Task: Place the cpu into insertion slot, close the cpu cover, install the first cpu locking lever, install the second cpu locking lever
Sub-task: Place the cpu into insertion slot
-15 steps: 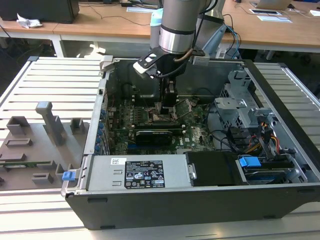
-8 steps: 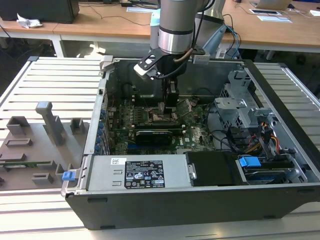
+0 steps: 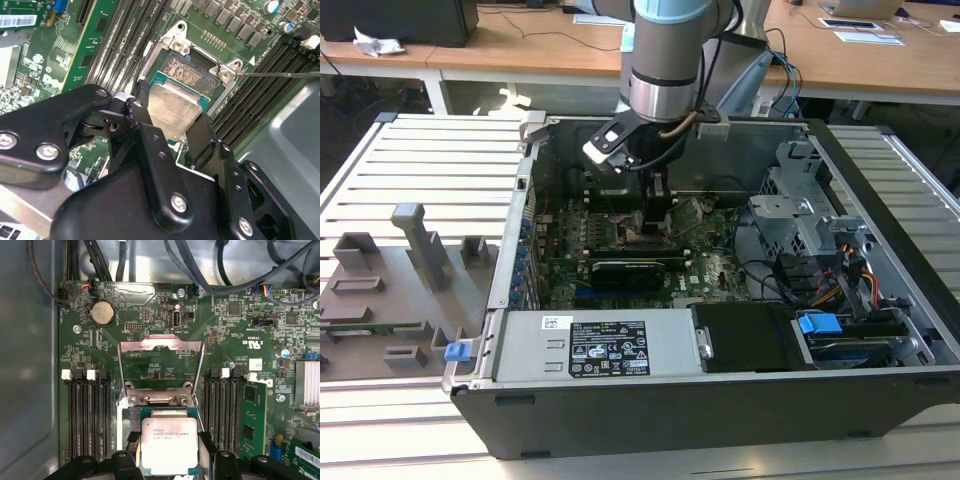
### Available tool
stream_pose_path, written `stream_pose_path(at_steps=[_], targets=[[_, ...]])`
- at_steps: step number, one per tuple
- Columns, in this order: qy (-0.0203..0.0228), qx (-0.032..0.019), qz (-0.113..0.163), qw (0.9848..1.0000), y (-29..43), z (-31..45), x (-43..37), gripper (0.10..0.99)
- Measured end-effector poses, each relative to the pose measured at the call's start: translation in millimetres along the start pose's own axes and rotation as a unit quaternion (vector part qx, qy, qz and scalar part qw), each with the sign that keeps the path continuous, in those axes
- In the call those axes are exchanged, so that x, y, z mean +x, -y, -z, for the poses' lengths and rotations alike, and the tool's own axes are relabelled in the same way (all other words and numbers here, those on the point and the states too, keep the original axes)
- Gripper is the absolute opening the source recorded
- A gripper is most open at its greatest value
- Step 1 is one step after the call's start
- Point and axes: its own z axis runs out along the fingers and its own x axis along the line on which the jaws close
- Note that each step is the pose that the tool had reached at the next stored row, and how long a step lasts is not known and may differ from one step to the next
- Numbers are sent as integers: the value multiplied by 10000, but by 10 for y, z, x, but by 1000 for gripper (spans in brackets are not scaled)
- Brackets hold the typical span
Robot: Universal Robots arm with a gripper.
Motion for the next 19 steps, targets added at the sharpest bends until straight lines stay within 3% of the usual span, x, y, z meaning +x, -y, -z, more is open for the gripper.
stream_pose_path(at_steps=[8,13,19], targets=[[-16,-1,0,10000,26,-66,37,541],[-19,0,0,10000,53,-155,48,541],[-30,0,4,10000,63,-193,52,541]])
